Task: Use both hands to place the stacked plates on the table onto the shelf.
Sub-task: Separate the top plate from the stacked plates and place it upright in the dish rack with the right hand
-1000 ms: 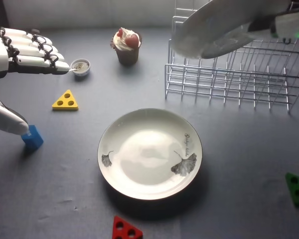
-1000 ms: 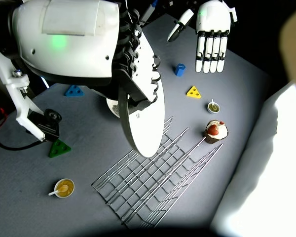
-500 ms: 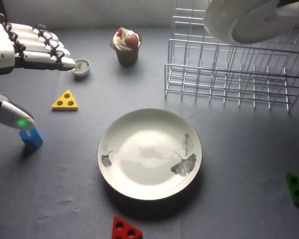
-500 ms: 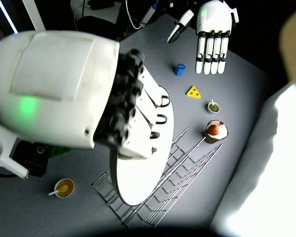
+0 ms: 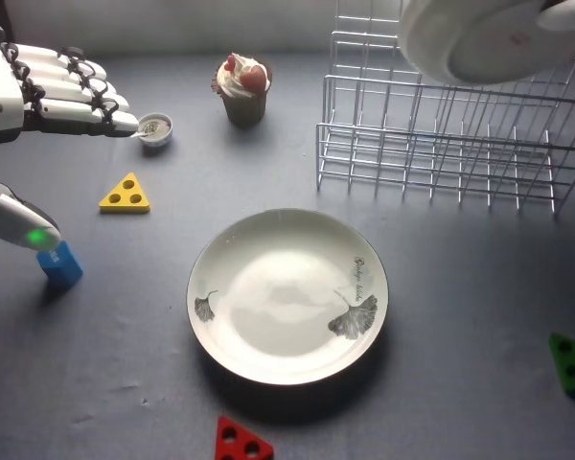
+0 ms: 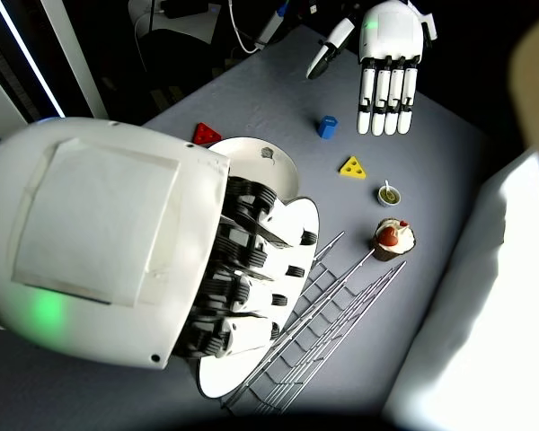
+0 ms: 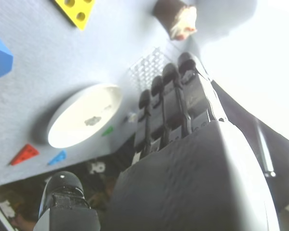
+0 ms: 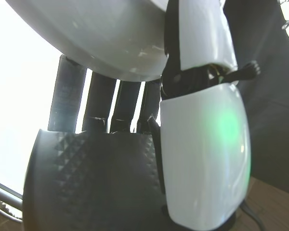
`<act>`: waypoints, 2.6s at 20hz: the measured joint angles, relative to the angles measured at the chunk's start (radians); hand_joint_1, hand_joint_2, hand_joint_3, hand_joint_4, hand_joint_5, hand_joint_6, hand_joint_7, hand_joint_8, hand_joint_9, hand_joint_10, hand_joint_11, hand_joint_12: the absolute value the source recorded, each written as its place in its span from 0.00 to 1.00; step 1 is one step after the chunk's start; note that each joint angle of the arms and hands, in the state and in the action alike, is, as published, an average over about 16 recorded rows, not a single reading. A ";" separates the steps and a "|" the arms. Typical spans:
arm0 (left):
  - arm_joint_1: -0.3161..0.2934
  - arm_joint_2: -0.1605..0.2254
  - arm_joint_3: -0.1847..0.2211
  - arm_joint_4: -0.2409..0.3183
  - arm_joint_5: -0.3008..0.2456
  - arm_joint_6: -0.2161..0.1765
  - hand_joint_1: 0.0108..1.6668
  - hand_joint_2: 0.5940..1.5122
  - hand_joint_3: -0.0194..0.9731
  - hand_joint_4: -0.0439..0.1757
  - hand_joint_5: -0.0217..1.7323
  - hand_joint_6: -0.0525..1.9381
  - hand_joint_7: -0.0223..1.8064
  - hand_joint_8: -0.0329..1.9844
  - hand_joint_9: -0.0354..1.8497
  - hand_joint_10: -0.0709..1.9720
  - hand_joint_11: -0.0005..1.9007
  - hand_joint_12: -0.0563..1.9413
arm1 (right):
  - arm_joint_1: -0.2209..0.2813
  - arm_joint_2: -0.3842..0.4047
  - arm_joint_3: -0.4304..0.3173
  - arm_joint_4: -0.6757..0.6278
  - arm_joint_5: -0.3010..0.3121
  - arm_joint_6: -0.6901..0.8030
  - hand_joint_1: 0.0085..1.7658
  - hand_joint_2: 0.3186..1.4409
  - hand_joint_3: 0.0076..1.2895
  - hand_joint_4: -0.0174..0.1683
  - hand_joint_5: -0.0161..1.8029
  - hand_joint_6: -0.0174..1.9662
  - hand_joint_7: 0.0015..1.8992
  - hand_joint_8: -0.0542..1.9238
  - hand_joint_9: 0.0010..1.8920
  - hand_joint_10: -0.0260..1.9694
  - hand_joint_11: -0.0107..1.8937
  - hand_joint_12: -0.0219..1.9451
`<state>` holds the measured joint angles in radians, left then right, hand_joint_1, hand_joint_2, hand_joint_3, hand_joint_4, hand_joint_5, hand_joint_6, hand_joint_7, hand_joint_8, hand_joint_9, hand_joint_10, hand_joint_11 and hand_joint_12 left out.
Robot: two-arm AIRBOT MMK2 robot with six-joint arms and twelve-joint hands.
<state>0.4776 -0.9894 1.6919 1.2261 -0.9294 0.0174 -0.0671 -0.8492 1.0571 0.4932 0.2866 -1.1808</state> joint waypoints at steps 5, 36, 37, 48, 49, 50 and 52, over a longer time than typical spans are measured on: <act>-0.002 0.000 0.005 0.007 0.000 0.000 0.00 0.40 0.02 0.21 0.10 0.03 0.12 0.02 0.12 0.04 0.09 0.04 | 0.016 -0.026 0.035 0.051 -0.036 -0.001 0.83 0.51 0.01 0.06 0.53 0.49 0.58 0.30 0.62 0.33 0.53 0.68; -0.013 -0.018 0.040 0.019 0.004 0.000 0.00 0.41 0.02 0.21 0.12 0.03 0.11 0.02 0.12 0.04 0.11 0.04 | 0.011 -0.167 0.243 0.188 -0.141 0.002 0.83 0.53 0.00 0.05 0.49 0.49 0.54 0.40 0.59 0.40 0.51 0.72; -0.014 -0.019 0.041 0.020 0.004 0.000 0.00 0.41 0.02 0.21 0.12 0.03 0.11 0.02 0.12 0.04 0.11 0.04 | 0.005 -0.169 0.246 0.188 -0.140 0.004 0.83 0.53 0.00 0.05 0.49 0.49 0.54 0.40 0.59 0.40 0.51 0.72; -0.025 -0.024 0.047 0.033 0.002 0.000 0.00 0.41 0.02 0.21 0.12 0.03 0.12 0.02 0.12 0.04 0.11 0.04 | -0.048 -0.206 0.299 0.189 -0.138 0.018 0.83 0.54 0.00 0.05 0.48 0.51 0.54 0.37 0.59 0.38 0.51 0.71; -0.026 -0.025 0.047 0.034 0.002 0.000 0.00 0.41 0.02 0.21 0.12 0.03 0.12 0.02 0.12 0.04 0.11 0.04 | -0.050 -0.209 0.304 0.189 -0.138 0.019 0.83 0.54 0.00 0.05 0.48 0.50 0.54 0.36 0.59 0.38 0.51 0.71; -0.027 -0.025 0.047 0.035 0.002 0.000 0.00 0.41 0.02 0.21 0.12 0.03 0.11 0.02 0.11 0.04 0.11 0.04 | -0.053 -0.211 0.308 0.188 -0.137 0.020 0.83 0.54 0.00 0.05 0.48 0.50 0.55 0.36 0.59 0.37 0.52 0.71; -0.028 -0.025 0.047 0.037 0.002 0.000 0.00 0.41 0.02 0.21 0.12 0.03 0.11 0.02 0.11 0.04 0.11 0.04 | -0.059 -0.216 0.316 0.185 -0.134 0.021 0.83 0.54 0.00 0.05 0.49 0.50 0.55 0.35 0.60 0.35 0.52 0.70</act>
<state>0.4499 -1.0144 1.7389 1.2633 -0.9279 0.0174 -0.1260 -1.0651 1.3728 0.6781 0.1526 -1.1594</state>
